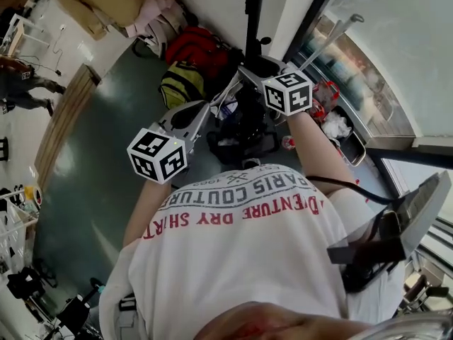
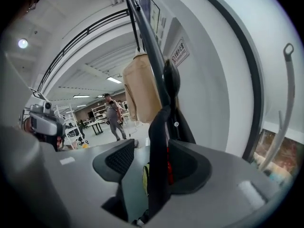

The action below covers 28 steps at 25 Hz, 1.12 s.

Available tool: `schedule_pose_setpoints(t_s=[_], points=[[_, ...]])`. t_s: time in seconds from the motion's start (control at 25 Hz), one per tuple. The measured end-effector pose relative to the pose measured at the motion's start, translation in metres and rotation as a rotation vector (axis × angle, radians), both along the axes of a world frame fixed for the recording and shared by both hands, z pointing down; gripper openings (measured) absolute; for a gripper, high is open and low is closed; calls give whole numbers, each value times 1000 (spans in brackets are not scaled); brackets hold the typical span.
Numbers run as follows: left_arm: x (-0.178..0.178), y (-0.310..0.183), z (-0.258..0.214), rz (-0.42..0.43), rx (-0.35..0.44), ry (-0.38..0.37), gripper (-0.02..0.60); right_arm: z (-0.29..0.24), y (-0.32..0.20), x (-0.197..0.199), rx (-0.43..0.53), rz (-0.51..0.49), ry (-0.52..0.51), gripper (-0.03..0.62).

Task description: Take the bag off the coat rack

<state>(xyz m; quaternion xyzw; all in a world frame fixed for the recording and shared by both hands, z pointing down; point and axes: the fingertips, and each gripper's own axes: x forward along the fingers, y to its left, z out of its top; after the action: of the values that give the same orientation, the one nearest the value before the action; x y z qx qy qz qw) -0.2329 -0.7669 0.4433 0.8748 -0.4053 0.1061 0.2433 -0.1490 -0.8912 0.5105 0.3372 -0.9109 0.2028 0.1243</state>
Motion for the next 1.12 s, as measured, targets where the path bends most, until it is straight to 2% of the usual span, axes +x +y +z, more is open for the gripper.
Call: schedule_pose_setpoints(t_s=[0.16, 0.2, 0.24, 0.32, 0.44, 0.72, 0.88, 1.12], points=[[-12, 1, 7, -20, -19, 0, 2, 2, -8, -13, -15, -4, -26, 177], [-14, 2, 8, -22, -22, 0, 2, 3, -10, -12, -22, 8, -25, 95], [-16, 2, 8, -22, -24, -1, 2, 4, -12, -11, -28, 18, -23, 63], [-20, 0, 8, -24, -24, -1, 2, 3, -12, -9, -41, 24, -21, 40], [-25, 0, 6, -34, -20, 4, 2, -2, -7, -7, -36, 40, -9, 28], [-29, 6, 1, -25, -7, 13, 2, -43, -4, -3, 65, 80, -3, 21], [-28, 16, -7, -13, -2, 15, 2, -66, -5, 0, 62, 83, -2, 21], [-33, 28, -20, -30, 23, 29, 2, -127, 2, 16, 166, 115, -77, 21]])
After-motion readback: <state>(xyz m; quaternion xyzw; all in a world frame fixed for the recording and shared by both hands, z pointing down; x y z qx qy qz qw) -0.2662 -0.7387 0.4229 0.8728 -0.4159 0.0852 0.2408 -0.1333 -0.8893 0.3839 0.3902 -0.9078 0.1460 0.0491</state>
